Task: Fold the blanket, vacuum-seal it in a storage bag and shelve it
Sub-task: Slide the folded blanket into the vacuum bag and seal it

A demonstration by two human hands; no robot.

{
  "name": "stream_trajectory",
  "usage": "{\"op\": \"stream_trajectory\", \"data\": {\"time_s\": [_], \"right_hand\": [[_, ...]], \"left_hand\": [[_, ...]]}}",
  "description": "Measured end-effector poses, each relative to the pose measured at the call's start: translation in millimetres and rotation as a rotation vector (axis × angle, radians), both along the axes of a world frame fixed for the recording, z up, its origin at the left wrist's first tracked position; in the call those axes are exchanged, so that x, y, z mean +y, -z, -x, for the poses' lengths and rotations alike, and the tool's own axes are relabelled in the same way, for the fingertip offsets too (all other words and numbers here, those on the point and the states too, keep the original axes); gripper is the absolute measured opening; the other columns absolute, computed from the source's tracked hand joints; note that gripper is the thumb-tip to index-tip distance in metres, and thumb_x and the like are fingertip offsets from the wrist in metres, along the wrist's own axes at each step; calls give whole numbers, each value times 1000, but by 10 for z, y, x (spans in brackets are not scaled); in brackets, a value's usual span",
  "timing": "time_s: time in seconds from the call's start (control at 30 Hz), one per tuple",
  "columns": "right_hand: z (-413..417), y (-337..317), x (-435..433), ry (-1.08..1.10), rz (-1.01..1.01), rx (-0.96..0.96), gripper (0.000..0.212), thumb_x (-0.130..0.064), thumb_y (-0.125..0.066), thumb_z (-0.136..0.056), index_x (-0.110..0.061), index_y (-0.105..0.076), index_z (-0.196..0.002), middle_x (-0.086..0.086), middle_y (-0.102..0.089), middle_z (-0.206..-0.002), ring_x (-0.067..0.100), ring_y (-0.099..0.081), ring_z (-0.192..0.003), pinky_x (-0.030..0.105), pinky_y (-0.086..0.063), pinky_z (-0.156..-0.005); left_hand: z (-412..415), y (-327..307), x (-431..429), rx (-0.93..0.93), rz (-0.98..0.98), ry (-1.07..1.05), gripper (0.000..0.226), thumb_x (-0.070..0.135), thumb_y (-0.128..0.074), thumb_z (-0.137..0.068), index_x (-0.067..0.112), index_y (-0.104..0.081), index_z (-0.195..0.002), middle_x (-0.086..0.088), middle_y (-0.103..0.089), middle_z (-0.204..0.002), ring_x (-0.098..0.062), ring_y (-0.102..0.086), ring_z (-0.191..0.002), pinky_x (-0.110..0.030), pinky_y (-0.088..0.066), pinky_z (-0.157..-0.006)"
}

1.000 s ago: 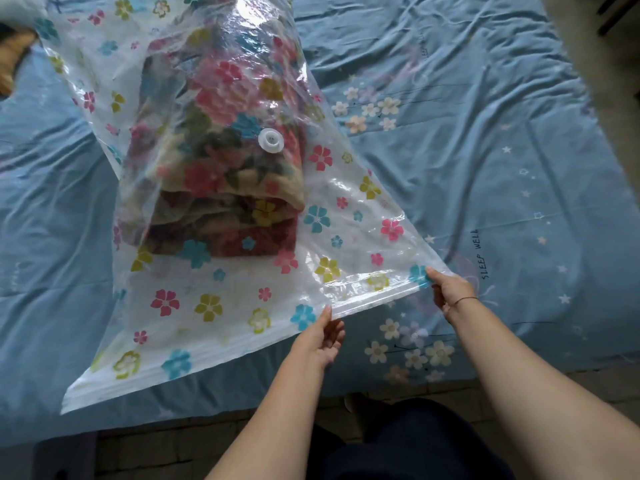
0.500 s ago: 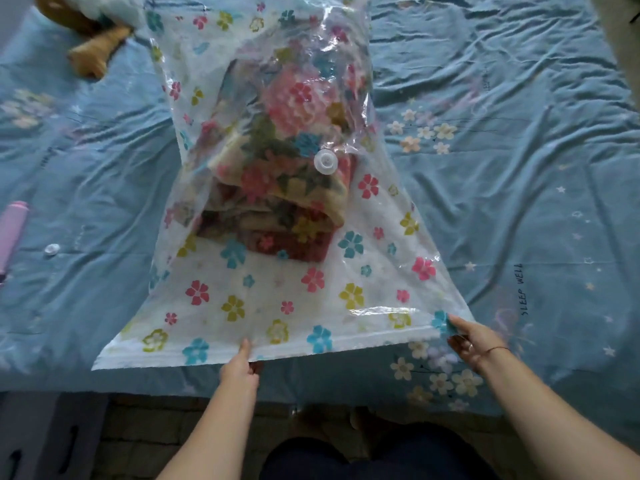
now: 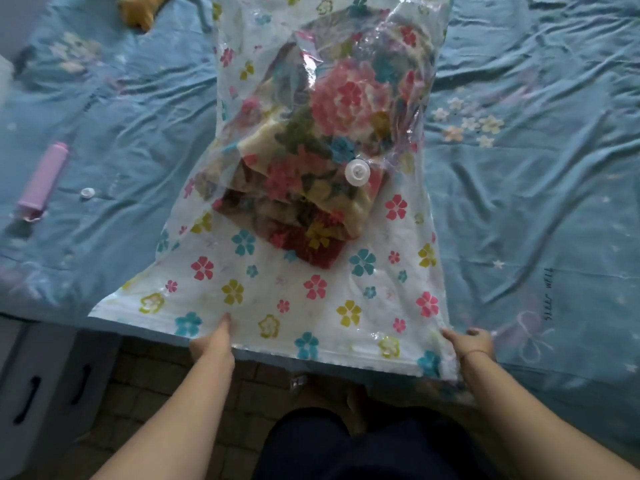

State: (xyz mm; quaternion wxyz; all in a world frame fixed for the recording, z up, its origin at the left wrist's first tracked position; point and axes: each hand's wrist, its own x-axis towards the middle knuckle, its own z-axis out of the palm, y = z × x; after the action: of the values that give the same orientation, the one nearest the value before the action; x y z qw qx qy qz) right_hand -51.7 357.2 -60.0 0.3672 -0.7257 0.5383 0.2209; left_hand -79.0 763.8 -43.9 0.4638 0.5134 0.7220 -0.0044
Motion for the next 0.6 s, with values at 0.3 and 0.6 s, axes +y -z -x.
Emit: {"op": "stream_trajectory", "data": {"time_s": [0.3, 0.6], "right_hand": [[-897, -685, 1507, -467, 117, -591, 56, -28, -73, -83, -10, -49, -130, 13, -48, -128, 28, -50, -116, 44, -42, -105], [-1044, -904, 3396, -803, -66, -708, 57, -27, -74, -83, -14, -49, -132, 5, -47, -128, 21, -48, -120, 38, -42, -107]], "left_hand": [[-353, -570, 790, 148, -416, 147, 84, 40, -72, -81, 0, -30, -143, -25, -33, -146, -38, -33, -135, -42, -29, -109], [-447, -525, 1977, -40, -431, 150, 78, 47, -71, -81, 8, -41, -141, -15, -46, -144, -34, -42, -134, -45, -35, -109]]}}
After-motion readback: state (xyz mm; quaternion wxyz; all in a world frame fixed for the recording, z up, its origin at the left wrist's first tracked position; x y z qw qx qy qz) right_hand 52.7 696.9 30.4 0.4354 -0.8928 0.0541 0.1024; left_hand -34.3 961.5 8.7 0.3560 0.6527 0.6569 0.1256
